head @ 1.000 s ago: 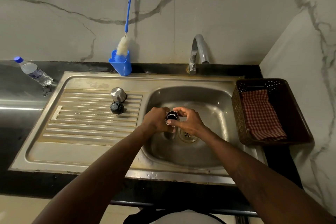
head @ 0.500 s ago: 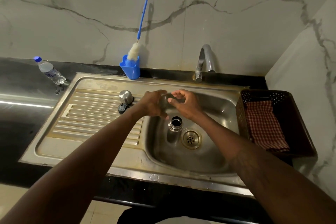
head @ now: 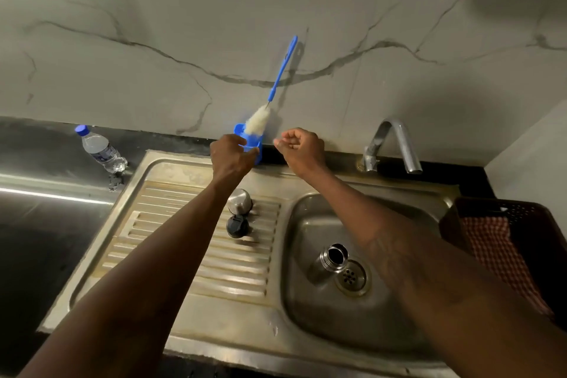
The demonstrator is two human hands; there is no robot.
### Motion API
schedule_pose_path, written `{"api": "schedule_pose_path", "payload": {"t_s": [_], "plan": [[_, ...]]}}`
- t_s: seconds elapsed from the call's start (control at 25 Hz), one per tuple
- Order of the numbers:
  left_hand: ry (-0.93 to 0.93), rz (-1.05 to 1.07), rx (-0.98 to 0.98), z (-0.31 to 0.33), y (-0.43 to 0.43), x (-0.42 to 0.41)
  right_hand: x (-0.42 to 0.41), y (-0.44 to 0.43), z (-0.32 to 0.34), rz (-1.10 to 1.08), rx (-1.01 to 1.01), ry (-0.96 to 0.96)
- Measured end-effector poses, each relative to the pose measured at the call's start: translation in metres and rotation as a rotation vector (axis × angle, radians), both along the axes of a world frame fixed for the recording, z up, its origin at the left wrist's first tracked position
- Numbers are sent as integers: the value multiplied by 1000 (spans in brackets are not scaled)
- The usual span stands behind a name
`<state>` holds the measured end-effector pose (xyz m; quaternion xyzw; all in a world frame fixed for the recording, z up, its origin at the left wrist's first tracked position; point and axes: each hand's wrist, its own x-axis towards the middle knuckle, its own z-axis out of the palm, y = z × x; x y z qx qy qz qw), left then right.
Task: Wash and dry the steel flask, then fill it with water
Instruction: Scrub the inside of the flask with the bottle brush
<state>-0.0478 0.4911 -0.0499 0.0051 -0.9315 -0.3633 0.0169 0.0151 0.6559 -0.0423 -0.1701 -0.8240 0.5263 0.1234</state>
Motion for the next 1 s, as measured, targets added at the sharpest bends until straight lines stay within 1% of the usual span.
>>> {"api": "schedule_pose_path", "payload": {"t_s": [0.12, 0.2, 0.36, 0.44, 0.56, 0.72, 0.88, 1.0], "plan": [[56, -66, -95, -8, -5, -19, -36, -16, 9, 3, 30, -28], [62, -106, -149, -10, -3, -27, -55, -24, 14, 15, 44, -47], [90, -167, -273, -18, 0, -36, -77, -33, 21, 6, 64, -44], [84, -170, -278, -22, -2, -38, -83, -35, 23, -21, 102, -23], [76, -148, -249, -21, 0, -39, -84, -37, 26, -89, 130, 72], [89, -152, -272, -19, 1, -39, -74, -33, 33, -100, 99, 132], [89, -167, -268, -18, 2, -38, -61, -20, 56, -157, 57, 229], [81, -159, -265, -18, 4, -37, -48, -11, 67, -209, -22, 270]]}}
